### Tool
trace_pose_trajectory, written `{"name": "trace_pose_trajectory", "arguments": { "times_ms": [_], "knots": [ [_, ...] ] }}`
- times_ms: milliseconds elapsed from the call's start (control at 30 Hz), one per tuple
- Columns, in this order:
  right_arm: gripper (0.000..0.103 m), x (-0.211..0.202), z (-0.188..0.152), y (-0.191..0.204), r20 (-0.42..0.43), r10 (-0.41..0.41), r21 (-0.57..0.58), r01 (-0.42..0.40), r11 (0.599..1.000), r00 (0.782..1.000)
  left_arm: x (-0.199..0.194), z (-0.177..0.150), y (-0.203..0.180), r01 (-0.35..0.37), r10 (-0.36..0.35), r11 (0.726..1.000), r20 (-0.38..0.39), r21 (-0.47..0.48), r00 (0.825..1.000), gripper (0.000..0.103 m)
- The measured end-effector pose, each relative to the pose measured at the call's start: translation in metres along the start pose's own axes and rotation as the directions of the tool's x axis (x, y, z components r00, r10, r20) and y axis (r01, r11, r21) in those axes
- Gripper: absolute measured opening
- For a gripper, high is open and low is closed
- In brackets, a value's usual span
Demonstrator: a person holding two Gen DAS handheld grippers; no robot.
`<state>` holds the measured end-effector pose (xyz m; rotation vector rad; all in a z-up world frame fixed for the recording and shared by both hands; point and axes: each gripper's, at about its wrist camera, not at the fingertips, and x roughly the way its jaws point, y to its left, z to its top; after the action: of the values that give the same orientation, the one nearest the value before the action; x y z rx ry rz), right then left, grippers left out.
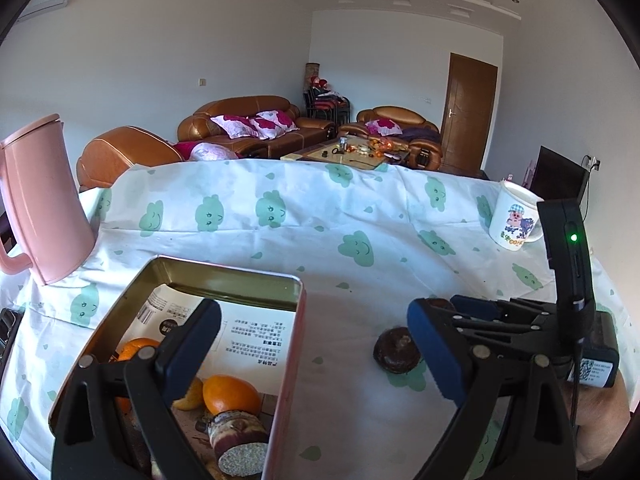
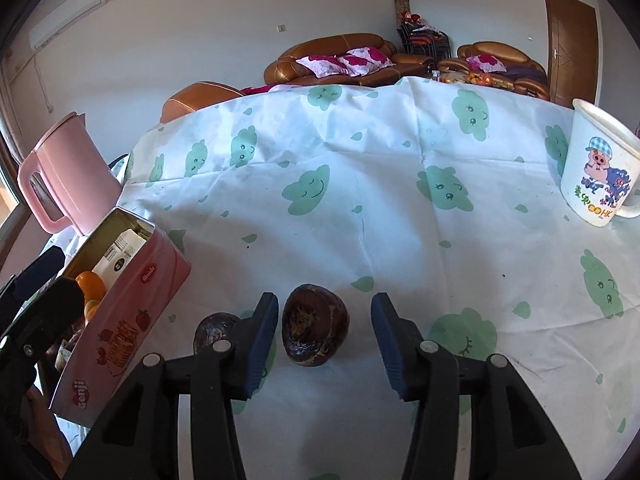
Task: Organize fruits
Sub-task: 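Grasp another dark brown fruit with the left gripper while the right gripper holds its fruit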
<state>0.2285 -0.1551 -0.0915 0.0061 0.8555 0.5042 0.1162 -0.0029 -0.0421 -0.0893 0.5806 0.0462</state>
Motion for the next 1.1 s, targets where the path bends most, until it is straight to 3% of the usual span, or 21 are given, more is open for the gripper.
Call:
{"name": "trace_pose_trajectory", "arguments": {
  "times_ms": [67, 300, 400, 500, 700, 733, 867, 933, 1100],
  "knots": [
    [0.033, -0.003, -0.003, 0.002, -0.001, 0.017, -0.013, -0.017, 1.0, 1.0, 0.001, 0.0, -0.004, 0.006, -0.006, 1.0, -0.002, 0.009, 1.0, 0.096],
    [0.033, -0.046, -0.019, -0.008, 0.156, -0.067, 0.016, 0.065, 0.998, 0.985, 0.009, -0.005, -0.03, 0.053, -0.05, 0.996, -0.034, 0.069, 0.998, 0.095],
    [0.033, -0.06, -0.023, -0.023, 0.21, -0.085, 0.08, 0.07, 0.994, 0.974, 0.02, -0.008, -0.044, 0.09, -0.082, 0.991, -0.083, 0.101, 0.993, 0.09],
    [0.033, -0.067, -0.025, -0.033, 0.238, -0.086, 0.125, 0.057, 0.991, 0.967, 0.038, -0.01, -0.054, 0.122, -0.105, 0.988, -0.159, 0.098, 0.982, 0.078],
    [0.033, -0.071, -0.024, -0.031, 0.256, -0.077, 0.119, 0.048, 0.992, 0.964, 0.061, -0.014, -0.066, 0.158, -0.13, 0.983, -0.249, 0.097, 0.96, 0.062],
    [0.033, -0.071, -0.025, -0.029, 0.256, -0.076, 0.111, 0.049, 0.993, 0.964, 0.064, -0.015, -0.068, 0.163, -0.133, 0.982, -0.258, 0.097, 0.957, 0.055],
    [0.033, -0.07, -0.025, -0.026, 0.254, -0.073, 0.093, 0.05, 0.994, 0.964, 0.072, -0.019, -0.073, 0.148, -0.107, 0.98, -0.276, 0.135, 0.955, 0.053],
    [0.033, -0.07, -0.024, -0.026, 0.256, -0.073, 0.093, 0.05, 0.994, 0.964, 0.079, -0.02, -0.067, 0.181, -0.142, 0.979, -0.314, 0.096, 0.939, 0.04],
    [0.033, -0.072, -0.026, -0.023, 0.272, -0.078, 0.078, 0.059, 0.995, 0.959, 0.076, -0.02, -0.057, 0.197, -0.179, 0.98, -0.297, 0.032, 0.938, 0.039]
  ]
}}
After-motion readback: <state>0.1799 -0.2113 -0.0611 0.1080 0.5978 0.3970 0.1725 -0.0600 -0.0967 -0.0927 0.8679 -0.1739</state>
